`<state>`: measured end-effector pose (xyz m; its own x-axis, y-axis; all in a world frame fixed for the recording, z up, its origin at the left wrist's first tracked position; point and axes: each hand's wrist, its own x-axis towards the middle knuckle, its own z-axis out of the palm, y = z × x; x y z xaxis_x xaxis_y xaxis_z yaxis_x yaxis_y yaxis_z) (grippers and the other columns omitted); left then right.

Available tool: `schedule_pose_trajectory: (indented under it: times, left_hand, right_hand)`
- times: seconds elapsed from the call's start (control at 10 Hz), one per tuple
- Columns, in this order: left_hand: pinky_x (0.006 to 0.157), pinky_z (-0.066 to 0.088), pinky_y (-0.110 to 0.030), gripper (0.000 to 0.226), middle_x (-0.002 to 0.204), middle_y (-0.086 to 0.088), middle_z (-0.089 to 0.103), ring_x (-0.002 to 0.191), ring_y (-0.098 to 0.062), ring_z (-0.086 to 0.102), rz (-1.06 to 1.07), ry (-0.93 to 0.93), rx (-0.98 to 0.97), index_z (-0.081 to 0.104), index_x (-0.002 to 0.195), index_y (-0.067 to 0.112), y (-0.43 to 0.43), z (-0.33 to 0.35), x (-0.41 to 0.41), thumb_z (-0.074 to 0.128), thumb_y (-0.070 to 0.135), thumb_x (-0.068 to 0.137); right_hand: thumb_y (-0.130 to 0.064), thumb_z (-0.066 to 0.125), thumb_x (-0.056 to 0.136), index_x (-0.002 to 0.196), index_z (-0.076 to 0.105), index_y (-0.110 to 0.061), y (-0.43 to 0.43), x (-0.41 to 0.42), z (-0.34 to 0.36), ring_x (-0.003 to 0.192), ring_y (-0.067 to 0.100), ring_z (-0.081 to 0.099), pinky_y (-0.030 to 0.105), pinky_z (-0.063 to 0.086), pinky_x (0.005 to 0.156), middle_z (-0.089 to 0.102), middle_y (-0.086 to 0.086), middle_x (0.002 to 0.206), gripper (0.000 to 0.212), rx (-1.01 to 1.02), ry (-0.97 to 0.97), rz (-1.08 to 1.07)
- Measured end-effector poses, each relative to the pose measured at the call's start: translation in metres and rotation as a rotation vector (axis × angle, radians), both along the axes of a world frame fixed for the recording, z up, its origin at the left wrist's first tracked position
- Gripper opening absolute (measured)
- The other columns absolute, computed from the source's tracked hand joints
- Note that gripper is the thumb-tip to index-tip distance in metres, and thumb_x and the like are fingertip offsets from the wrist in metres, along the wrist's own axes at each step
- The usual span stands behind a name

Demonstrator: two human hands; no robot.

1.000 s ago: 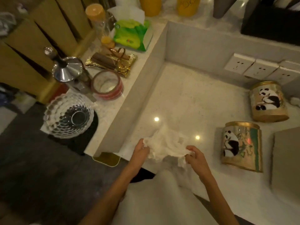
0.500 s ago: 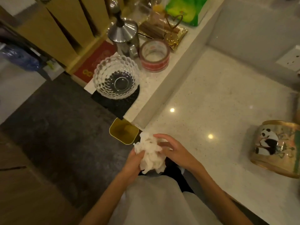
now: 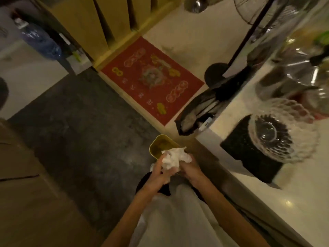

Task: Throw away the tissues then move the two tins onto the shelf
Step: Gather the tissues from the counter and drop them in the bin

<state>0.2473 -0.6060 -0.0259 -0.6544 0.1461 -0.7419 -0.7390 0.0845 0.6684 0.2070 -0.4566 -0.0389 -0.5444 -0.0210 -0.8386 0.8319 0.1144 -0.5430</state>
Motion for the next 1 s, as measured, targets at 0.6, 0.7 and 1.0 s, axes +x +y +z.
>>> schedule_pose_trajectory:
  times: [0.6,0.7,1.0]
  left_hand:
    - [0.103,0.044,-0.043,0.056,0.138,-0.019,0.032,0.12,-0.038,0.045,-0.405,0.054,-0.317,0.043,0.137,0.012,-0.045,-0.473,-0.106,0.06,0.004,0.085]
    - [0.106,0.039,-0.053,0.056,0.138,-0.021,0.035,0.123,-0.043,0.041,-0.539,0.05,-0.368,0.041,0.141,0.012,-0.047,-0.555,-0.102,0.056,0.002,0.088]
    - [0.117,0.019,-0.059,0.079,0.164,-0.011,-0.003,0.149,-0.039,0.001,-1.035,-0.036,-0.476,-0.003,0.153,0.039,-0.041,-0.639,-0.12,0.051,0.045,0.095]
  right_hand:
    - [-0.02,0.064,0.089,0.12,0.053,-0.01,-0.083,-0.083,-0.44,0.1,0.025,0.062,0.032,0.044,0.078,0.064,0.01,0.114,0.034,0.521,0.123,0.522]
    - [-0.023,0.063,0.091,0.119,0.057,-0.01,-0.067,-0.089,-0.522,0.108,0.026,0.059,0.03,0.042,0.083,0.062,0.011,0.119,0.032,0.612,0.174,0.719]
    - [-0.03,0.056,0.094,0.155,0.014,-0.016,-0.025,-0.078,-0.618,0.148,0.04,0.008,0.049,0.014,0.118,0.007,0.016,0.163,0.074,0.633,-0.108,1.427]
